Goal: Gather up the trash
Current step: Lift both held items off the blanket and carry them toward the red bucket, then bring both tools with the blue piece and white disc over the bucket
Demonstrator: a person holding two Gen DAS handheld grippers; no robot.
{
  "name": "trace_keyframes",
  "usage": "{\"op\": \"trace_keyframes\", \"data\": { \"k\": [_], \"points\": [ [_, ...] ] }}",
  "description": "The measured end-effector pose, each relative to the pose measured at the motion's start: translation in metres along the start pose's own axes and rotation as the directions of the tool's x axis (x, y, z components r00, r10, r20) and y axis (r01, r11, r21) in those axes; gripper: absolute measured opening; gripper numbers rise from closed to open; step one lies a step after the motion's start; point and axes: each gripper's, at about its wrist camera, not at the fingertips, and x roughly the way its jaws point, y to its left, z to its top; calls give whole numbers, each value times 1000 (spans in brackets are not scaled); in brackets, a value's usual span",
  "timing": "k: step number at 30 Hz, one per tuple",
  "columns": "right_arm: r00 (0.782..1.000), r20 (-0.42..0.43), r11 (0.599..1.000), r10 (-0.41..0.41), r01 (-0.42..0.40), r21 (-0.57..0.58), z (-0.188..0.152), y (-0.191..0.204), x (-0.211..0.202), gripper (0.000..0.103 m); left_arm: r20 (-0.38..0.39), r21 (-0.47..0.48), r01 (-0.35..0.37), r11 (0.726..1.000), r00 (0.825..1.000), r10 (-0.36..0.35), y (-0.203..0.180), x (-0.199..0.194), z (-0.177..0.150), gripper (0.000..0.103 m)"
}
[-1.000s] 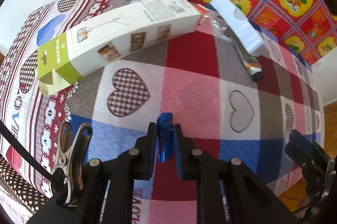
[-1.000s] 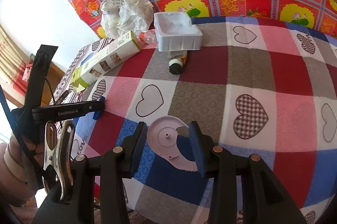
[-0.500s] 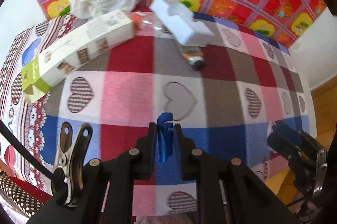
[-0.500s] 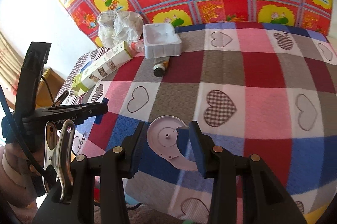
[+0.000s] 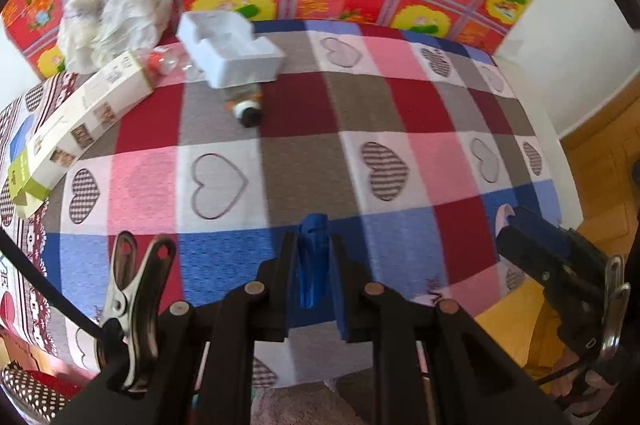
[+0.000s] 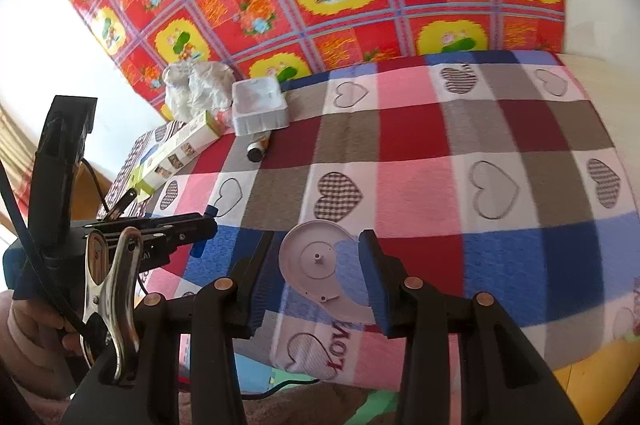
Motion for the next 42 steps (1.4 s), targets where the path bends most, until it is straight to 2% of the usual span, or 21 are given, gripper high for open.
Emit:
{"op": "trace_keyframes", "data": {
  "k": [23, 38, 42],
  "points": [
    [991, 106, 991, -82, 71, 111, -29, -70, -85, 42, 0, 147, 59, 987, 998, -60, -121, -7, -15, 16],
    [988, 98, 986, -121, 108, 128, -50, -127, -126, 42, -8, 155, 97, 983, 995, -97, -205, 5, -28, 16],
    [986, 95, 982, -140, 126, 141, -52, -140, -135, 42, -24, 185, 111, 976, 994, -109, -226, 8, -26, 16]
  ]
}}
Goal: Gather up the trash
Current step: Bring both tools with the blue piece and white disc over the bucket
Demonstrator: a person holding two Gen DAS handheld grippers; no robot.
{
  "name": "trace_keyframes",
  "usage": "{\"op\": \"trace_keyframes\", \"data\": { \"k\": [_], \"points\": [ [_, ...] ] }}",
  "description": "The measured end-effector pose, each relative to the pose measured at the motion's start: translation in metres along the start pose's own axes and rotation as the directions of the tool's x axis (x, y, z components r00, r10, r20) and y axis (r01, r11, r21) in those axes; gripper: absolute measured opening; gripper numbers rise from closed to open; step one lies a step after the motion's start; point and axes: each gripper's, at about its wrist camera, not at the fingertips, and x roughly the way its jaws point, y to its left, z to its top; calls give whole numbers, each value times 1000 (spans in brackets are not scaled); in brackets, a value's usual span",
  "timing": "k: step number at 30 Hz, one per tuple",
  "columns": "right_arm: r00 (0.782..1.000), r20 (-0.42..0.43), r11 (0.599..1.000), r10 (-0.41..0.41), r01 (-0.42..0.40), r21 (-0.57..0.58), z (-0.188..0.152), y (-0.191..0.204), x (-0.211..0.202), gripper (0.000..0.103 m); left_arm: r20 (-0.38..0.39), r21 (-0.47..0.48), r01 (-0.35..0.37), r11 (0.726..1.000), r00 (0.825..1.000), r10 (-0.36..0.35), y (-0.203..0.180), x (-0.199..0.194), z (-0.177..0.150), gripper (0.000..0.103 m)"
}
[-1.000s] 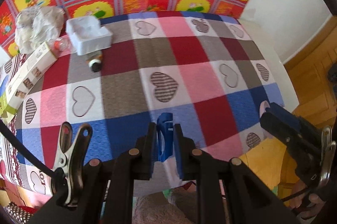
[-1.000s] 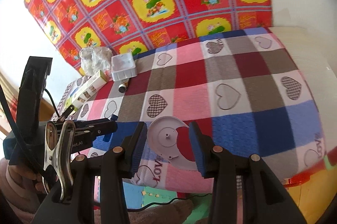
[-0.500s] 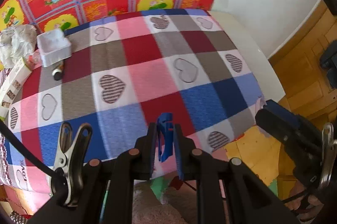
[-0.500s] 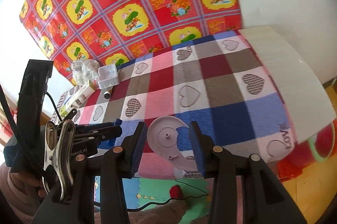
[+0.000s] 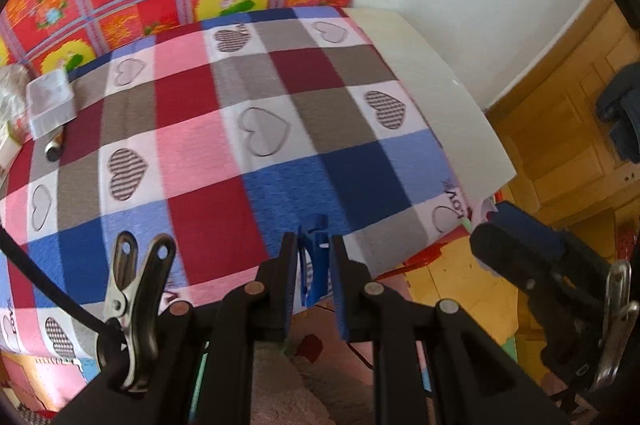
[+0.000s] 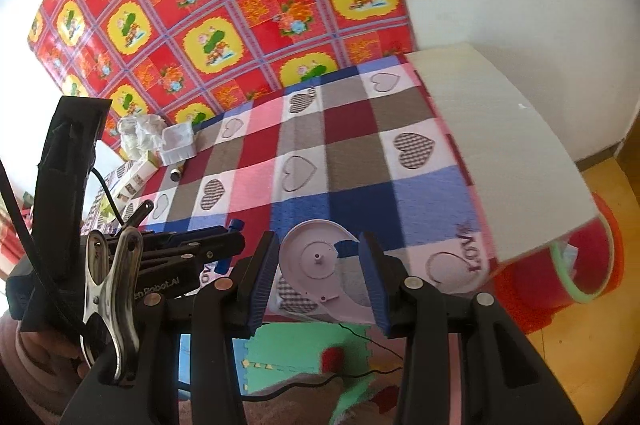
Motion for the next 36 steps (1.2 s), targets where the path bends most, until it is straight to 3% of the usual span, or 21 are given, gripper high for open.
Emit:
{"op": "trace_keyframes", "data": {
  "k": [9, 20, 28, 36],
  "points": [
    [997, 36, 995, -70, 67, 75, 6, -29, -11, 42, -19, 116, 73, 991, 997, -71, -36, 17, 29, 16],
    [980, 85, 965, -181, 160, 207, 9, -70, -21, 42, -52, 278, 126, 952, 992, -117, -88, 37, 58, 16],
    [967, 99, 940, -233, 198, 279, 1, -115, -37, 42, -74, 332, 153, 931, 988, -135, -136, 54, 59, 16],
    [960, 81, 930, -269, 237, 282, -6, -180, -61, 42, -71, 339, 180, 923, 984, -165, -204, 68, 64, 16]
  ]
}}
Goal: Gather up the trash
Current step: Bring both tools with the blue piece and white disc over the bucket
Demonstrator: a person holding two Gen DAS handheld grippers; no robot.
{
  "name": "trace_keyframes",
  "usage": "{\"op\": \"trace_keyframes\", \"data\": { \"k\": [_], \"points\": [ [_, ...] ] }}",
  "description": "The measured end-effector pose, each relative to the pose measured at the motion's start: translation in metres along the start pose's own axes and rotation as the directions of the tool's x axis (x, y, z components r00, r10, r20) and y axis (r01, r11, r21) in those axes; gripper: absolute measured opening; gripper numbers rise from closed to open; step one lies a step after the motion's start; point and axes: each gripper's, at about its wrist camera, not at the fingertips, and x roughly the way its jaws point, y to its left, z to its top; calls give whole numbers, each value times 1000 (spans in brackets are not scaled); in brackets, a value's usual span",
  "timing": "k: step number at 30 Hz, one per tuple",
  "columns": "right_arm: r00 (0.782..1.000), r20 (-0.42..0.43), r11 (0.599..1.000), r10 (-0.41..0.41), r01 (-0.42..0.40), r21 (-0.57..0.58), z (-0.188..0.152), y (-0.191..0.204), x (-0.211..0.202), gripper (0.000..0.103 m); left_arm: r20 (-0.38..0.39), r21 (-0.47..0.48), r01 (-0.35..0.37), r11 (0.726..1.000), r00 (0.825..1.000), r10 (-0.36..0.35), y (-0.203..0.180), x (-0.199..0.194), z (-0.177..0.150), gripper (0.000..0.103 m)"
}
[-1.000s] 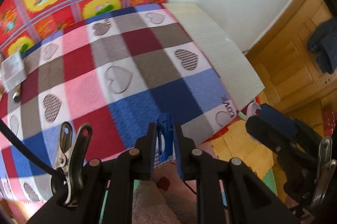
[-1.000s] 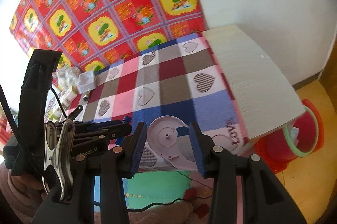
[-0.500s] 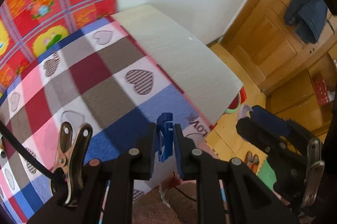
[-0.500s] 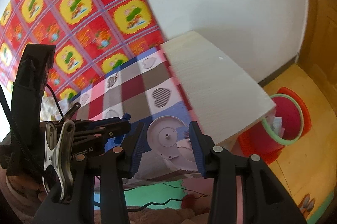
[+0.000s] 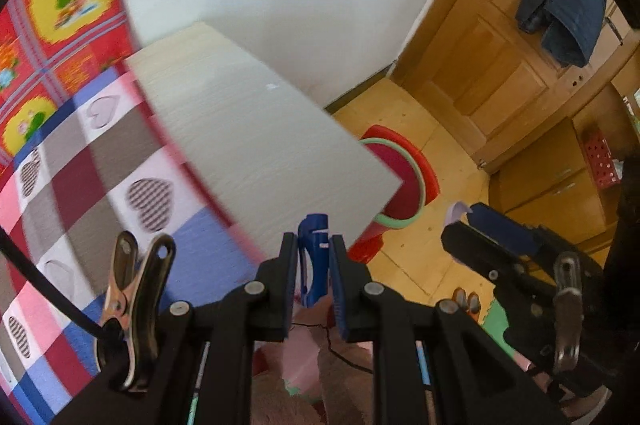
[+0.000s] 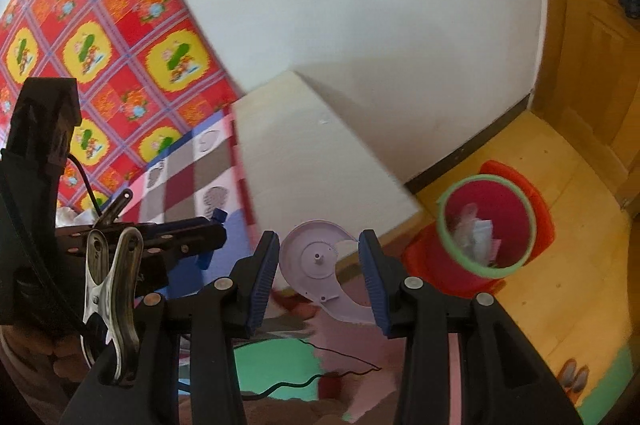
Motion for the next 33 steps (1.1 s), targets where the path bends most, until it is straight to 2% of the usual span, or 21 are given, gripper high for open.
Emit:
{"op": "trace_keyframes", "data": {
  "k": [10, 16, 24, 33],
  "points": [
    [1000, -28, 999, -10, 12, 53, 13, -97, 5, 42, -9, 35, 29, 999, 1000, -29, -77, 49, 35, 16],
    [997, -58, 995, -52, 57, 81, 18, -163, 16, 42, -17, 53, 52, 997, 999, -51, -122, 83, 56, 16],
    [990, -104, 991, -92, 101, 86, 23, -230, 42, 42, -51, 87, 84, 993, 996, -80, -174, 138, 82, 16],
    [983, -154, 988, -102, 119, 101, 17, -285, 88, 42, -89, 72, 89, 993, 993, -83, -197, 209, 99, 16]
  ]
}}
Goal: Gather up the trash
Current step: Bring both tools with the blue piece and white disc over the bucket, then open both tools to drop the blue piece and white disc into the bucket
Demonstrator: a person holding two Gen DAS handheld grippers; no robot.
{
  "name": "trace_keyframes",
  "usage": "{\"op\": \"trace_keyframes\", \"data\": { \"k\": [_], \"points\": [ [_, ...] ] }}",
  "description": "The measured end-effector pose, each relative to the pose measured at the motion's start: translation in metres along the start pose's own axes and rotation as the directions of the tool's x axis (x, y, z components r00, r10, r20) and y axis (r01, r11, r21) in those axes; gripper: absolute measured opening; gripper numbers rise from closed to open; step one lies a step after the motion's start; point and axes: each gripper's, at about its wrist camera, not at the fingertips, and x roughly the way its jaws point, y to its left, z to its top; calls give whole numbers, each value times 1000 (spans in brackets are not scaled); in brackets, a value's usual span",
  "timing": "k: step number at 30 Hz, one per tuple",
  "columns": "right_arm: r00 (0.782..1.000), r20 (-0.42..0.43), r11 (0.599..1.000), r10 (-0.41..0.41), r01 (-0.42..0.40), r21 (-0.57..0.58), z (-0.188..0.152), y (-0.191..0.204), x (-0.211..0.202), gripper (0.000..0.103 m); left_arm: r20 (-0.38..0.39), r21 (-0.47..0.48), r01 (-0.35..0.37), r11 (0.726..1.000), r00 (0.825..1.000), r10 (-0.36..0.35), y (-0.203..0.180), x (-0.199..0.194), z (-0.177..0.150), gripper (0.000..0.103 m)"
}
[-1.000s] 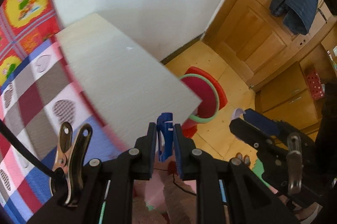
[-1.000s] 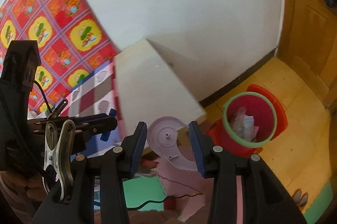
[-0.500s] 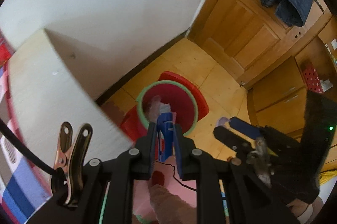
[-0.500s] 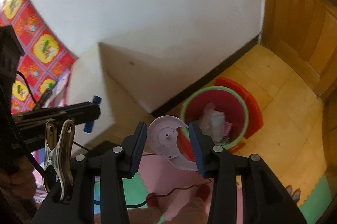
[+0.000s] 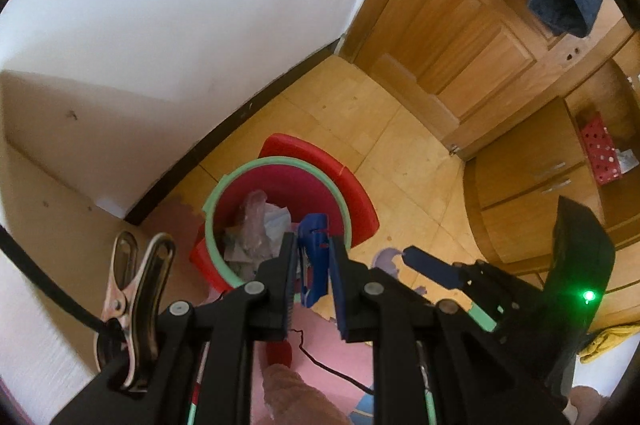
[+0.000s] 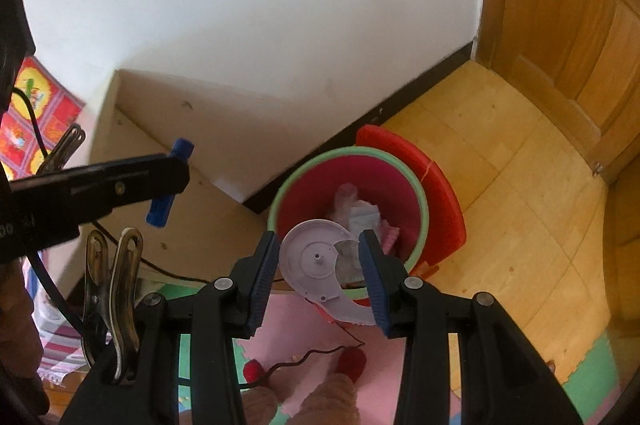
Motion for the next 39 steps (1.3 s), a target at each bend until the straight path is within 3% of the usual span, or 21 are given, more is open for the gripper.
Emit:
{"op": "trace_keyframes", "data": {
  "k": [9, 18, 27, 29, 31, 32, 39],
  "points": [
    [998, -57, 998, 16, -13, 56, 2, -37, 46, 42, -44, 9, -21, 1000, 999, 21, -2, 59, 20, 16],
    [996, -78, 997, 36, -31, 69, 8, -49, 66, 42, -65, 5, -64, 998, 996, 64, 3, 75, 25, 28],
    [994, -76, 995, 80, -76, 59, 14, -45, 78, 43, -69, -46, -108, 993, 992, 105, 14, 78, 25, 29],
    [994, -76, 996, 81, -76, 56, 15, -45, 79, 46, -70, -52, -111, 992, 992, 107, 16, 78, 25, 29],
    [994, -76, 996, 82, -78, 51, 15, -44, 80, 59, -73, -56, -113, 992, 991, 108, 18, 78, 25, 29],
    [994, -75, 996, 81, -78, 49, 15, -45, 80, 61, -73, -60, -112, 992, 992, 108, 19, 78, 25, 29],
    [994, -79, 997, 78, -75, 34, 16, -40, 79, 61, -72, -68, -110, 992, 992, 105, 22, 77, 24, 29]
  ]
}}
